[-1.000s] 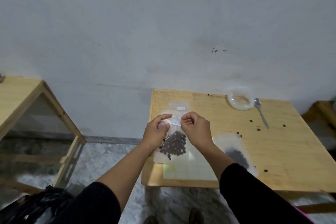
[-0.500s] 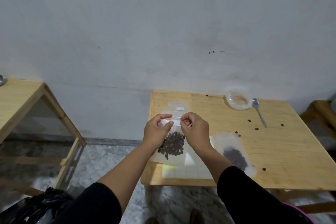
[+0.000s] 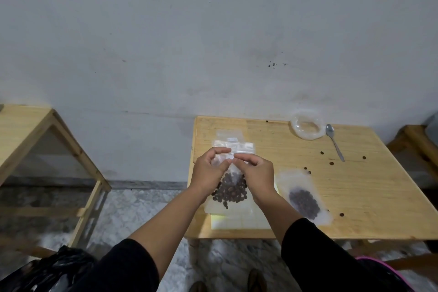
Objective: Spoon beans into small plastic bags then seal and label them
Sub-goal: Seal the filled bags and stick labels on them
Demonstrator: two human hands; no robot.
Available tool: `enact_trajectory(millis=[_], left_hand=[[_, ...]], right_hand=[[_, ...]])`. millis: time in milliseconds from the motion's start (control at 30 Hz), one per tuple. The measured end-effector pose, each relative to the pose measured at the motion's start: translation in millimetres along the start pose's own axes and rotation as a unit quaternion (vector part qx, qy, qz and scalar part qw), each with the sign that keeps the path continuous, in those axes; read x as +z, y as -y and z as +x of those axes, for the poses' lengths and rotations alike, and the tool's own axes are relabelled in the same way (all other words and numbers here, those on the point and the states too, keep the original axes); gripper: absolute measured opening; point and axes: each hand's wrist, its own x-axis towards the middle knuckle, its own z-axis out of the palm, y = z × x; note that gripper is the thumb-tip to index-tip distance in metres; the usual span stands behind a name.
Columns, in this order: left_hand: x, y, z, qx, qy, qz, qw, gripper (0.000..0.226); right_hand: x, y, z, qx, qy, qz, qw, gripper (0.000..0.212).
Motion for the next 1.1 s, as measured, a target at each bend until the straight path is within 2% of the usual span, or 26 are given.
enact_trajectory(millis=[200,300,467,633,800,933,1100], left_hand=[[4.0,0.9,0.8,-0.007,-0.014,-0.001,1.000,0.010],[9.3,1.8,4.0,-0.021,-0.027,0.000,0.999,0.007],[17.8,3.6,16.5,-0.041,-0.053,-0.023,0.998,0.014],[24.8,6.1,38.6,-0.047,-0.047,-0.006,0.998,0.017],[31.0,7.5,69.1,-0.061,-0.062,0.019,0.996,0.018],[34.6,10.8,96.0,-0.063,-0.069,0.032,0.995,0.018],[41.1,22.5,124.1,-0.078,-0.069,0.031,0.994,0.024]], right_hand=[[0.0,-2.6,1.5,0.020,-0.017,0.033,0.999,0.005],[-2.6,-3.2,7.4,0.014,-0.019,0.011,1.000,0.004],[-6.4,-3.2,23.5,0.000,-0.015,-0.037,0.999,0.013],[-7.6,-10.8,50.1,-0.016,-0.021,-0.049,0.998,0.015],[-9.9,-15.5,81.0,-0.047,0.026,-0.049,0.997,0.017],[-7.3,-14.0,109.4,-0.026,0.066,-0.076,0.995,0.006],[-4.9,-17.0,147.0,0.007,0.080,-0.131,0.988,0.015]])
